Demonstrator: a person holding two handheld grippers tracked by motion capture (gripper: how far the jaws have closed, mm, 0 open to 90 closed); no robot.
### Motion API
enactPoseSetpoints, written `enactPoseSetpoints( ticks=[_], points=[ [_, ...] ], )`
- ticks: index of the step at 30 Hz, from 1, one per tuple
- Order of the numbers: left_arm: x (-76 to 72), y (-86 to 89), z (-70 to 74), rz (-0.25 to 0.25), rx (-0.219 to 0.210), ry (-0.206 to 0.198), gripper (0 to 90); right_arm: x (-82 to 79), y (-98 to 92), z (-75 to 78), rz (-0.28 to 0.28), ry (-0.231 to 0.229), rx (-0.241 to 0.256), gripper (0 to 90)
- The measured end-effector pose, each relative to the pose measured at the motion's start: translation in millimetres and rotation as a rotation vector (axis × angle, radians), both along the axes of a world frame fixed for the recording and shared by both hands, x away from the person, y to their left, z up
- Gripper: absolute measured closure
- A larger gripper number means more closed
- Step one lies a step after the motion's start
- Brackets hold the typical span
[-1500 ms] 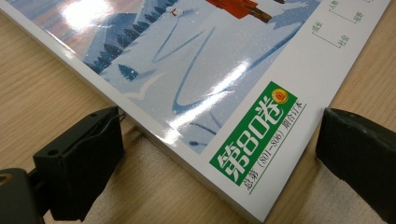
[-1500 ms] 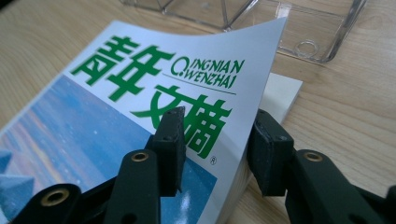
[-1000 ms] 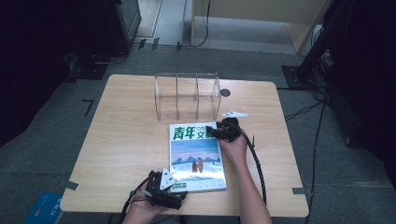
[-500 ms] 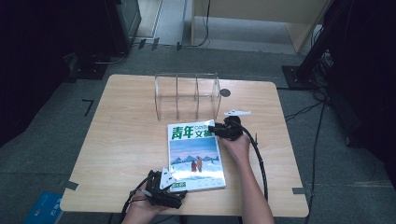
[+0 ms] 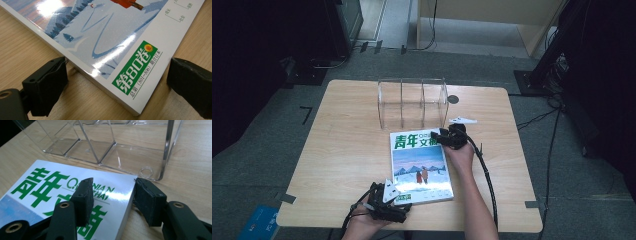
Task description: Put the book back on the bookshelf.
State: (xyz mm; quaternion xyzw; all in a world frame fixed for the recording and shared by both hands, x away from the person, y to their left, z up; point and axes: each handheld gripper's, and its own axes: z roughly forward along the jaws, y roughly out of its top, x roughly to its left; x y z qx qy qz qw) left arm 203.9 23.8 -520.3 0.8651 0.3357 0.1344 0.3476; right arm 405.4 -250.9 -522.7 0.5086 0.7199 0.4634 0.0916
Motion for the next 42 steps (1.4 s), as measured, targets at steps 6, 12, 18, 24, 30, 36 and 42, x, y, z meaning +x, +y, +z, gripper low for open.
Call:
enactPoseSetpoints(
  ticks=[6, 12, 18, 24, 30, 36, 42],
  points=[
    [0.9, 2.5, 2.0, -0.007, -0.001, 0.015, 5.2, 5.9, 7.3, 1.0, -0.015, -0.020, -0.033, 45.9],
    [3.4, 14.0, 2.3, 0.010, -0.012, 0.008, 9.8, 9.4, 3.5, 4.4, -0.031, -0.013, -0.020, 48.0],
    [8.5, 24.4, 2.8, 0.045, -0.019, 0.010, 11.6, 11.7, 0.1, 4.1, -0.035, -0.048, -0.041, 50.9],
    [10.9, 29.4, 3.4, 0.045, -0.053, 0.032, 11.6, 16.0, -1.8, 2.0, -0.023, 0.011, 0.011, 56.4],
    [16.3, 43.8, 12.6, 0.047, -0.122, 0.108, 14.1, 7.0, -3.3, 3.5, 0.060, 0.041, 0.023, 58.5],
    [16.2, 46.2, 9.9, 0.059, -0.134, 0.140, 11.7, 1.9, -0.4, 3.1, 0.081, 0.024, 0.002, 58.3],
    [2.1, 47.7, 7.0, 0.011, -0.087, 0.093, 11.4, 7.1, -0.7, -0.8, 0.087, 0.056, 0.043, 50.5]
  ],
)
